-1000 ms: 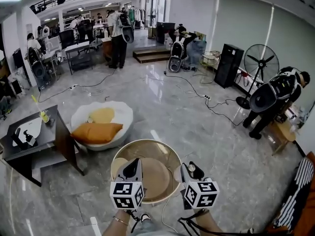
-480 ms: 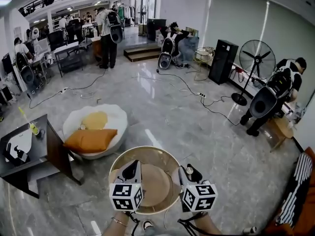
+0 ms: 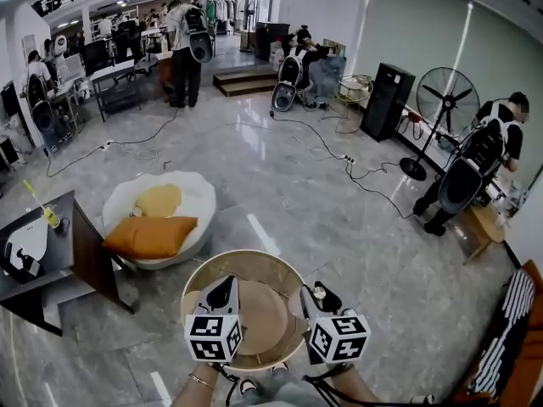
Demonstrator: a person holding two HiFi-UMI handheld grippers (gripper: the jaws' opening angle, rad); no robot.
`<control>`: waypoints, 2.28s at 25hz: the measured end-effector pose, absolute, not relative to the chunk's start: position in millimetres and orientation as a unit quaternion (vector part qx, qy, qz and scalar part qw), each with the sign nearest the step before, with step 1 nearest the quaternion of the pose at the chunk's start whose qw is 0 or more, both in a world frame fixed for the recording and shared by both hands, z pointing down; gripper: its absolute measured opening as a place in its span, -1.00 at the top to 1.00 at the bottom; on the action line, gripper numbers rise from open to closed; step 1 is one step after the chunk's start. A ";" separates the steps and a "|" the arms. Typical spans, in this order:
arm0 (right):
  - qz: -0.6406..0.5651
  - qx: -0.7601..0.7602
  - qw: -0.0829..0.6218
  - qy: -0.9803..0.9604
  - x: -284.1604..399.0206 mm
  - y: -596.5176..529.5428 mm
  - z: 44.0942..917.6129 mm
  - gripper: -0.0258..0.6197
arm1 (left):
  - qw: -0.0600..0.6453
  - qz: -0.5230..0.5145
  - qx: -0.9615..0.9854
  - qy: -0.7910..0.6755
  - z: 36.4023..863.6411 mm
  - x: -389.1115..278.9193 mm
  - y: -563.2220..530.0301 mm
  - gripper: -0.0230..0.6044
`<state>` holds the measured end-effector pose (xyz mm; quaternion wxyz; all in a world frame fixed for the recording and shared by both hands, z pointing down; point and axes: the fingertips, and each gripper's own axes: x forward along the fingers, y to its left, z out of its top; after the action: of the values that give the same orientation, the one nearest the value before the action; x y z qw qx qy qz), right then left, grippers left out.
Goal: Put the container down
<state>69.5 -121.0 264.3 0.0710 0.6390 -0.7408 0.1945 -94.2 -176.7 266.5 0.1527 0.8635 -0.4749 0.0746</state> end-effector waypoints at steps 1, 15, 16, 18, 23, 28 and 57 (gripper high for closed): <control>0.195 0.637 0.074 -0.742 69.4 -123.5 266.9 0.51 | 0.153 0.075 0.864 -0.474 267.5 -94.5 -178.0 0.94; 0.226 0.662 0.088 -0.709 124.6 -134.1 308.4 0.51 | 0.188 0.112 0.867 -0.447 315.2 -41.4 -201.2 0.94; 0.230 0.664 0.089 -0.706 129.4 -133.9 311.8 0.51 | 0.191 0.115 0.868 -0.444 319.6 -35.6 -202.0 0.94; 0.237 0.666 0.089 -0.701 137.4 -133.9 318.3 0.51 | 0.195 0.122 0.868 -0.440 327.9 -24.3 -204.4 0.94; 0.258 0.667 0.090 -0.693 149.0 -133.8 340.2 0.51 | 0.204 0.142 0.868 -0.429 354.7 -1.6 -210.5 0.94; 0.275 0.666 0.094 -0.688 153.9 -136.0 372.5 0.51 | 0.213 0.158 0.867 -0.421 386.4 7.5 -214.1 0.94; 0.334 0.631 0.129 -0.688 156.6 -128.6 583.0 0.51 | 0.263 0.199 0.824 -0.461 583.5 -3.8 -193.1 0.94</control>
<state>156.6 -128.6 583.0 0.1288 0.6312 -0.6880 0.3342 -3.8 -193.1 583.5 0.2632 0.8238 -0.4610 0.1988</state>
